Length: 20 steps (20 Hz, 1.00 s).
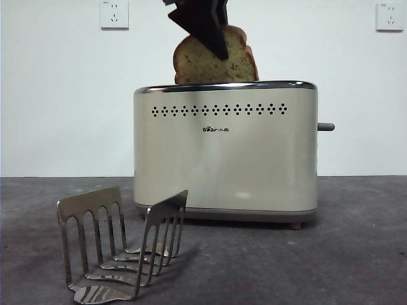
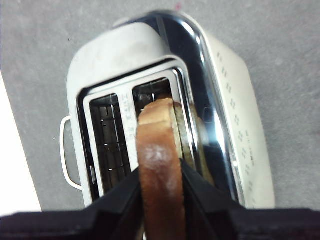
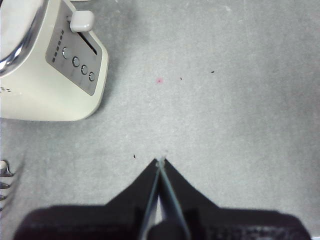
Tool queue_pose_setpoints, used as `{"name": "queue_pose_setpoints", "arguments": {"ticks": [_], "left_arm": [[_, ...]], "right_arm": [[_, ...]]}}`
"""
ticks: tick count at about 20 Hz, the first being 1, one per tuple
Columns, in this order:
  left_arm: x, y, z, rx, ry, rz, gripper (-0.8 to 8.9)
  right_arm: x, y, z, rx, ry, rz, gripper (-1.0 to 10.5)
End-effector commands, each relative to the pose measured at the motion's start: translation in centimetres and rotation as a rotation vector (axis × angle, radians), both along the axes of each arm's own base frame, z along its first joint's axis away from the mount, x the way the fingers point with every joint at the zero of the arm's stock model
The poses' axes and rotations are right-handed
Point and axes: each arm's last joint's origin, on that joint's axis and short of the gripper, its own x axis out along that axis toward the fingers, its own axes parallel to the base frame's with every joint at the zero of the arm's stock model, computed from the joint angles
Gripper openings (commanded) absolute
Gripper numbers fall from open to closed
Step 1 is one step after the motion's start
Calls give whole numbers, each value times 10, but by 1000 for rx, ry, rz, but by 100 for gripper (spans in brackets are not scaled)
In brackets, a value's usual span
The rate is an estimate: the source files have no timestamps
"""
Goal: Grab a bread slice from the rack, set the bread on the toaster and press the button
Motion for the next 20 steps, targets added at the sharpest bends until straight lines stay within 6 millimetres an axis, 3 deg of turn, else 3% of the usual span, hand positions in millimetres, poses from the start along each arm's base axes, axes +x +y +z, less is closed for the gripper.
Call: {"name": "queue_pose_setpoints", "arguments": {"ticks": [1, 8, 13, 14, 17, 20], "left_arm": [[5, -5, -6, -12, 1, 15, 87], [13, -15, -21, -11, 33, 36, 89], [15, -20, -18, -79, 22, 75, 95], [15, -20, -18, -91, 36, 98, 116], [14, -20, -17, -98, 42, 109, 357], [11, -17, -11, -112, 32, 112, 387]], "right_arm": [[0, 0, 2, -7, -14, 6, 0], [0, 0, 2, -7, -15, 6, 0], [0, 0, 2, -7, -14, 6, 0], [0, 0, 2, -7, -14, 6, 0], [0, 0, 2, -7, -14, 6, 1], [1, 0, 2, -8, -16, 6, 0]]}}
